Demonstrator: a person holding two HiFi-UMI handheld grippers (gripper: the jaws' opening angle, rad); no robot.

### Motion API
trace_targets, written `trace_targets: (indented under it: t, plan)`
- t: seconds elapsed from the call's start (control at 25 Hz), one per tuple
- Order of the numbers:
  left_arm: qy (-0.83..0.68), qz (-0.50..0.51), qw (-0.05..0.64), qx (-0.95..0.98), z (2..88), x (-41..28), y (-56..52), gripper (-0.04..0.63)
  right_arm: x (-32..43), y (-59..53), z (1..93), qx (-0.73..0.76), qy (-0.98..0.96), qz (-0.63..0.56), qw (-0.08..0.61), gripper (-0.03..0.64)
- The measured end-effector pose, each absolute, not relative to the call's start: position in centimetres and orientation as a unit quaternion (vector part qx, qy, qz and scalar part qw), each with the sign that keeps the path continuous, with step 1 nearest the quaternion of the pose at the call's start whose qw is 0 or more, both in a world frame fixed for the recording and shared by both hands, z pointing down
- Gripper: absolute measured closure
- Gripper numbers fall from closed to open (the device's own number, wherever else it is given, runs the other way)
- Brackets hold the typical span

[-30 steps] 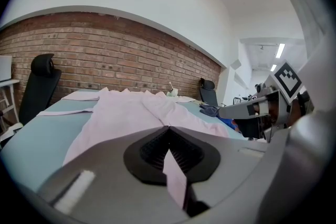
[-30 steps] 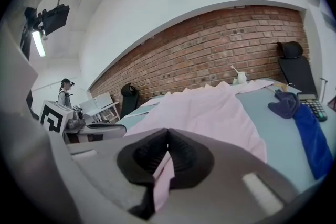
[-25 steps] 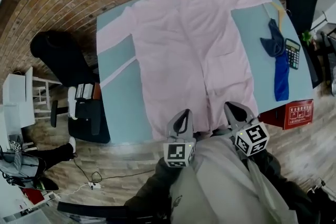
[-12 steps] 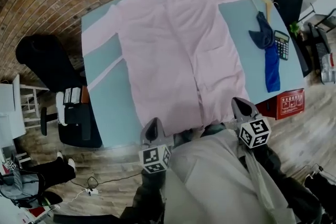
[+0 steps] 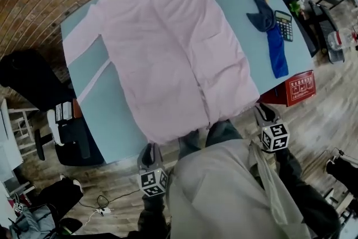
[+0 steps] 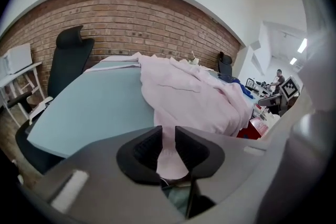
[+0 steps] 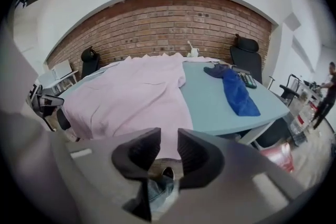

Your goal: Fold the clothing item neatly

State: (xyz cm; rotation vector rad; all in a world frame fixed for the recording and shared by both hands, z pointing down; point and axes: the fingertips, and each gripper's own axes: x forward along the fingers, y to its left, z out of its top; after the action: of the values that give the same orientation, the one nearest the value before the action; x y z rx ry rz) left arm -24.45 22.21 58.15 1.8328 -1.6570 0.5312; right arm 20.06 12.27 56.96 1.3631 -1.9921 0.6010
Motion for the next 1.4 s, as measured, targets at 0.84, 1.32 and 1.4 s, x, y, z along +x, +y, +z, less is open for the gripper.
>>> trace_targets:
  t: [0.84,1.32,1.4]
  plan:
    - [-0.581,0.103,0.165,0.79,48.5,-10.5,2.1,0.538,16.3,-10.4,44.0,0.553,-0.801,0.221,0.069,0.511]
    - [-0.632,0.087,0.184,0.748,48.2,-3.5,-13.1,0.558,18.6,-25.3,46.3,0.479,-0.827,0.261,0.139,0.526]
    - [-0.643,0.091,0.182,0.739,48.8,-3.2,-15.0,0.561,20.2,-30.2,47.1,0.501,-0.811,0.273,0.128,0.526]
